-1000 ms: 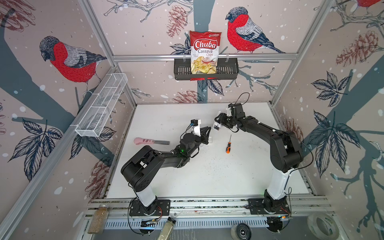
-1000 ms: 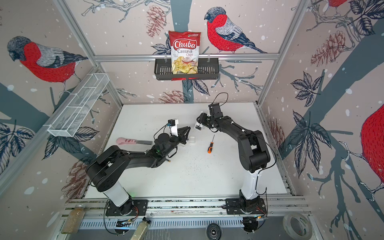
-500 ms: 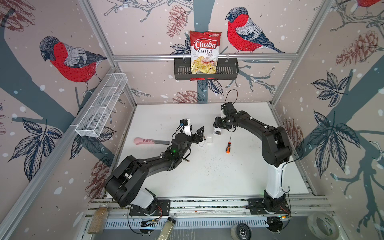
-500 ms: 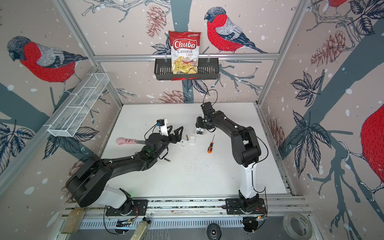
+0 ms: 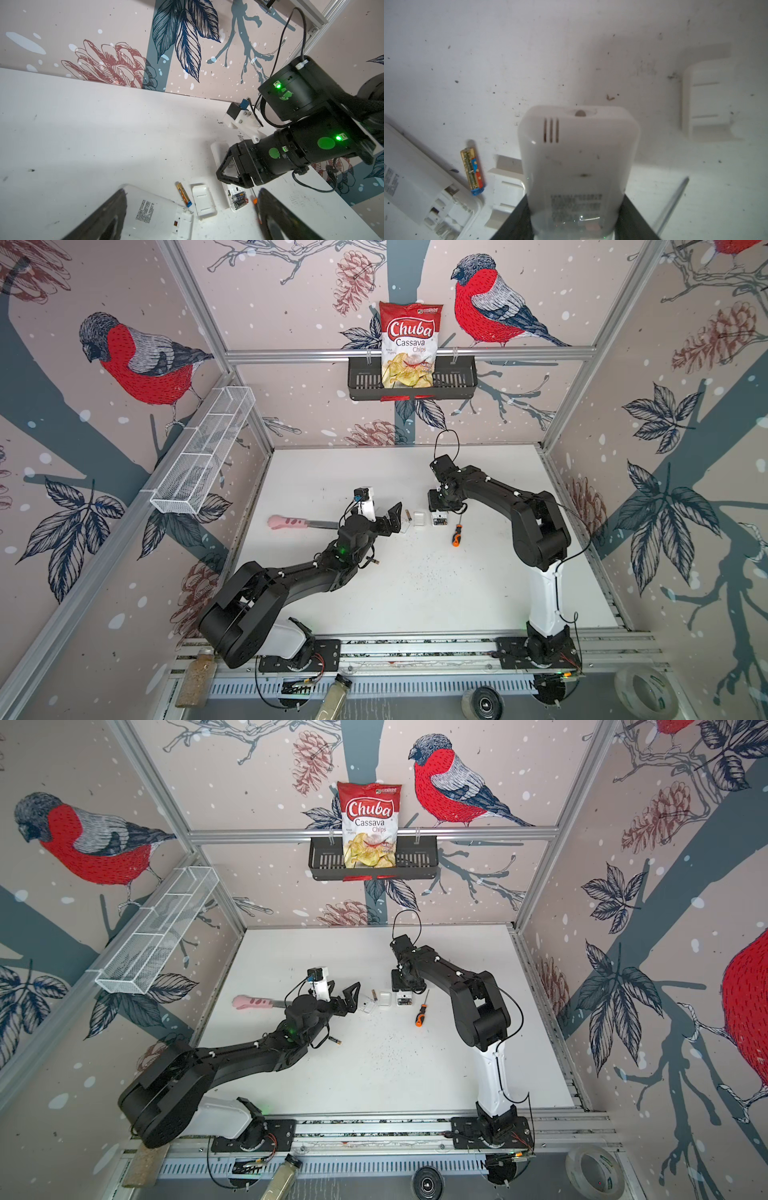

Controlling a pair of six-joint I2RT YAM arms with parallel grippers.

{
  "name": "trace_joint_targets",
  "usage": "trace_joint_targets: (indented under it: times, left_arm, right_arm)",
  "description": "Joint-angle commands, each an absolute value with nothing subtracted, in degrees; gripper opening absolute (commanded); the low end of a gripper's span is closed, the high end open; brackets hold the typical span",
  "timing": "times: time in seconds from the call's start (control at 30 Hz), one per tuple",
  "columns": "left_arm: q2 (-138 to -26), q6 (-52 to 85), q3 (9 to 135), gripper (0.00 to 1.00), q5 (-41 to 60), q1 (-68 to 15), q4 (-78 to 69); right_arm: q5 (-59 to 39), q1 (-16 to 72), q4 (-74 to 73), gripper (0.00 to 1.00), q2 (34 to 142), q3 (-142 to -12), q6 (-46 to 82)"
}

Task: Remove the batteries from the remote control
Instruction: 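Drop the cover and withdraw the left gripper while the right gripper lowers the remote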

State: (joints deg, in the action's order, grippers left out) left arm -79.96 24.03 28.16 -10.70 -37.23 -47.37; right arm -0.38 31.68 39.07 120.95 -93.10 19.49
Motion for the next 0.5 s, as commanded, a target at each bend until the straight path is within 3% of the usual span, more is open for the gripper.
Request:
trace_joint_targets:
  times: [0.0, 0.47]
  left_arm:
    - [-79.28, 23.73, 27.36, 0.97, -11.61, -37.09, -49.55]
    - [-78.06, 24.33, 23.64, 0.97, -10.50, -35.44, -54.83]
  right_arm:
    - [0.52, 32.47, 41.14, 0.38, 121.59, -93.44, 18.84]
    - [1.02, 36.15, 42.75, 0.38, 123.78, -93.31, 19.08]
